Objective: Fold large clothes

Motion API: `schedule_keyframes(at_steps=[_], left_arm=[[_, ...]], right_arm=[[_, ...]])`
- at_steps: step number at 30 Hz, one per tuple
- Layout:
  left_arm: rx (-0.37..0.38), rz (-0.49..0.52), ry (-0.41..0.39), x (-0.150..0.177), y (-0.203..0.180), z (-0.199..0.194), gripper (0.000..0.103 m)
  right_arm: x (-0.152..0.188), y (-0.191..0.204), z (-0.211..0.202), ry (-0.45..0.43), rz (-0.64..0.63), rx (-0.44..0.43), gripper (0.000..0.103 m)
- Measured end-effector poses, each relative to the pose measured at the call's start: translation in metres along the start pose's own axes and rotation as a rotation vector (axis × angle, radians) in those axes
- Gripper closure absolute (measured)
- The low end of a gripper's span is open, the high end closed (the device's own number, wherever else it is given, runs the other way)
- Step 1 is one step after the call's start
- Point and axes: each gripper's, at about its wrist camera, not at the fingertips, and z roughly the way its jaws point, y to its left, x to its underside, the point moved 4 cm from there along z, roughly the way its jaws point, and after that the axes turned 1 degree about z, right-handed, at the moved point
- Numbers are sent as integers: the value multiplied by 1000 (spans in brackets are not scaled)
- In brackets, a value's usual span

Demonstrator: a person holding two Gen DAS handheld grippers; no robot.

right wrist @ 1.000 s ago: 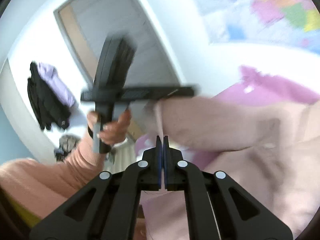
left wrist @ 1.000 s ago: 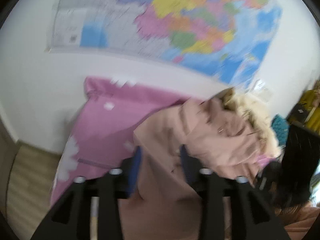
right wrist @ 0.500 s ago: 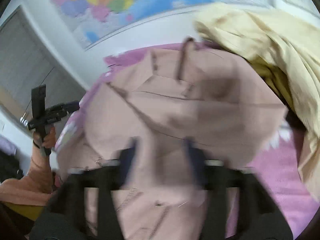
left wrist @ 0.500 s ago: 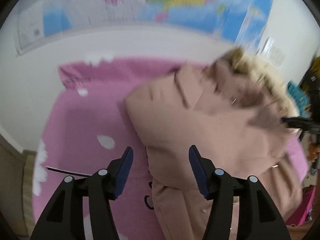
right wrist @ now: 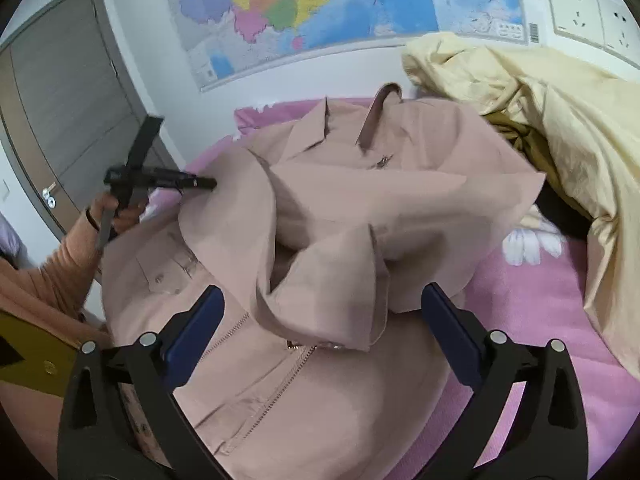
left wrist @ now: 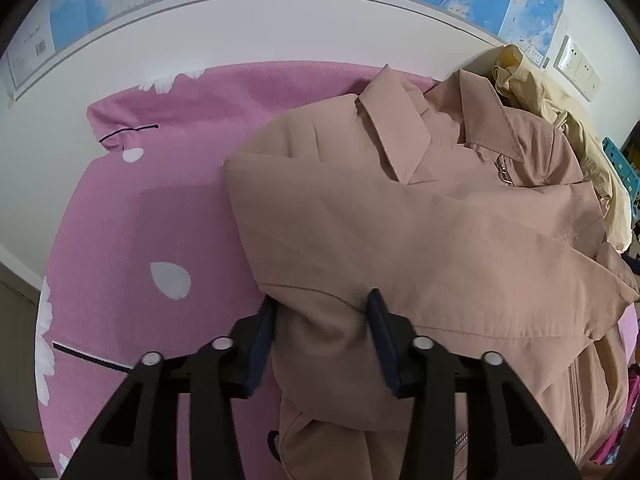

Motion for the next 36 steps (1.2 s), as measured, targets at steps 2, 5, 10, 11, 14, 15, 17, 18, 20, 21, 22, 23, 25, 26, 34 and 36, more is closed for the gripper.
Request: schedule_keyframes(at_steps=[2,5,10,11,14,15,17,18,20,21,22,23,25,26,34,36], left_arm=[[-14,7,-8,-1,-3,-1,76],[-33,8,-23,-4,-5,-5,87],[28,-72,-97,-21,-3,-28,93],[31,-79,-115,-25,-5,-31,93],[6,-74,-140,-36,-12,-27,92],[-24,-73,-127,-37,-13,-21,92],[-56,-66,-90,-36,-13,-7,89],[-61,-64,-65,-32,-13,1,88],[-64,-63,-45,-27,-10,6,82],[-67,-62,-52,-24,-8,4,80],[-65,-60,-60,-23,-7,1,77],[-54,-59,-72,-22,-6,-5,68],[-43,-39,-122,-21,-9,-22,64],[-40,-18,-139,-21,-13,-27,56],[-94,92,-55,-10,-37,2,51],[-181,98,-47,-8,-29,13,45]], right_arm=[[4,3,14,32,-5,1,25],[0,7,15,79,51,-73,77],[-50,-13,-56,-161,247,-116,78],[-58,-18,-62,-186,256,-86,78],[-73,-46,-54,-182,309,24,54],[-73,-57,-44,-162,338,45,43],[-67,-74,-23,-114,350,131,38],[-63,-78,-16,-96,350,145,38],[-50,-83,-8,-86,369,164,36],[-46,-81,-9,-96,362,162,35],[-43,-76,-13,-111,336,180,34],[-42,-72,-16,-124,309,214,32],[-40,-62,-28,-171,257,265,32],[-42,-57,-30,-189,230,280,32],[-50,-33,29,-95,107,195,44],[-44,-43,47,-28,114,245,51]])
